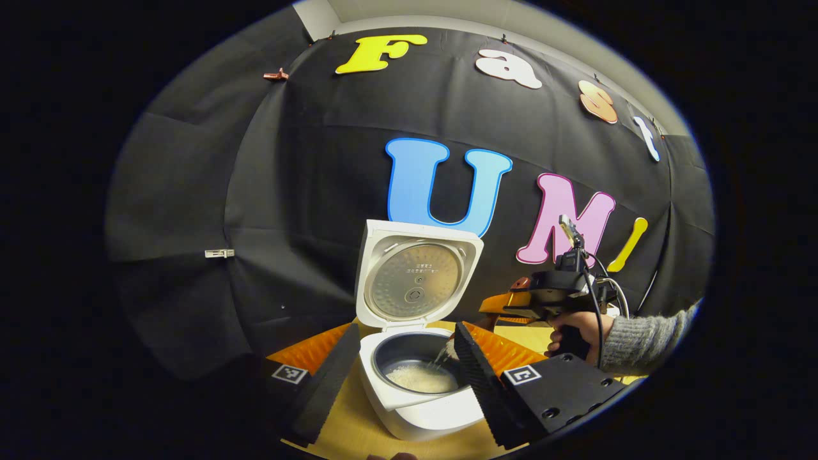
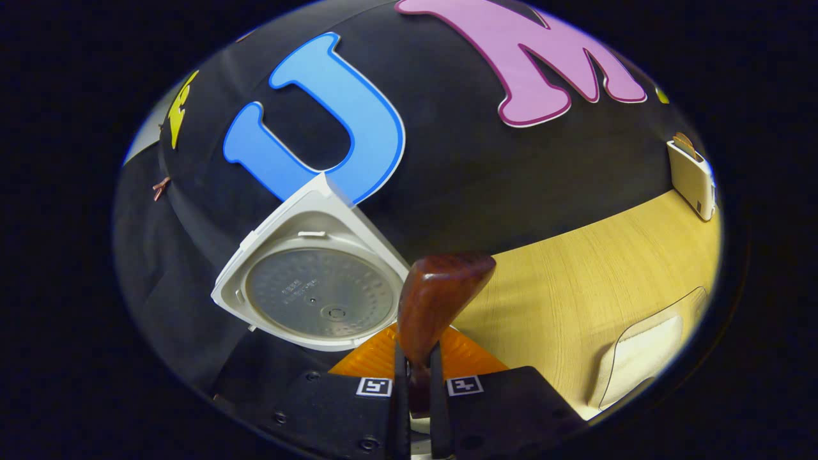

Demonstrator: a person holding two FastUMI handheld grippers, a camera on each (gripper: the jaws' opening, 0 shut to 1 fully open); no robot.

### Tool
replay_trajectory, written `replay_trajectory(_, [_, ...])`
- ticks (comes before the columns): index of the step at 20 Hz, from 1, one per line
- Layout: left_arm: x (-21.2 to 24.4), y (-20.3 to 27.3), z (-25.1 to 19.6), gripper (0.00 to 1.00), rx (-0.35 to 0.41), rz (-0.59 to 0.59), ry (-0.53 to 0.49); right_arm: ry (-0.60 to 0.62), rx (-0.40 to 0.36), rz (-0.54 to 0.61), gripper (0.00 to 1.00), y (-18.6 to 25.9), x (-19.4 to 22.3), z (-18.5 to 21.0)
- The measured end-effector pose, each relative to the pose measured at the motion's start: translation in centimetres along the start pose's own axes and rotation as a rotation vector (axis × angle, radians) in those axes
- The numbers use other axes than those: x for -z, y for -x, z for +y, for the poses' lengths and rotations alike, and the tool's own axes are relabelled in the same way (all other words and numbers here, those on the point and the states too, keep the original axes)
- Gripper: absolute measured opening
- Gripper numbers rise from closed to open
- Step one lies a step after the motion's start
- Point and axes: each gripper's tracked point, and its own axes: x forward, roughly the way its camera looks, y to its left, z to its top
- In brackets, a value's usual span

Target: Close the left gripper, press the button to open the rice cooker; take a wooden spoon from the chopstick holder with the right hand, scoop a spoonful of rice and pour it into the rice cooker, then put the wooden spoon back into the chopstick holder.

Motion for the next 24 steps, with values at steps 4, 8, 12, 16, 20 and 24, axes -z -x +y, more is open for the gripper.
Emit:
replay_trajectory(4, [0.5, -0.5, 0.6, 0.96, -0.018, 0.006, 0.017, 0.072, 0.007, -0.006, 0.16, -0.5, 0.3, 0.2])
replay_trajectory(8, [0.9, -0.9, 0.7, 0.95, -0.019, 0.015, 0.017, 0.208, -0.014, -0.046, 0.16, -0.1, -0.6, 1.6])
replay_trajectory(12, [0.9, -1.3, 0.7, 0.95, -0.012, 0.012, 0.021, 0.365, -0.056, -0.070, 0.16, 0.6, -0.7, 3.8])
replay_trajectory(16, [1.1, -1.4, 0.4, 0.95, -0.006, 0.012, 0.025, 0.513, -0.105, -0.073, 0.16, 1.3, -0.2, 6.1])
replay_trajectory(20, [1.2, -1.3, 0.1, 0.95, 0.000, 0.012, 0.032, 0.668, -0.143, -0.090, 0.17, 2.1, 0.2, 7.9])
replay_trajectory(24, [1.2, -1.2, -0.1, 0.95, 0.007, 0.009, 0.039, 0.844, -0.203, -0.109, 0.16, 3.0, 1.4, 10.4])
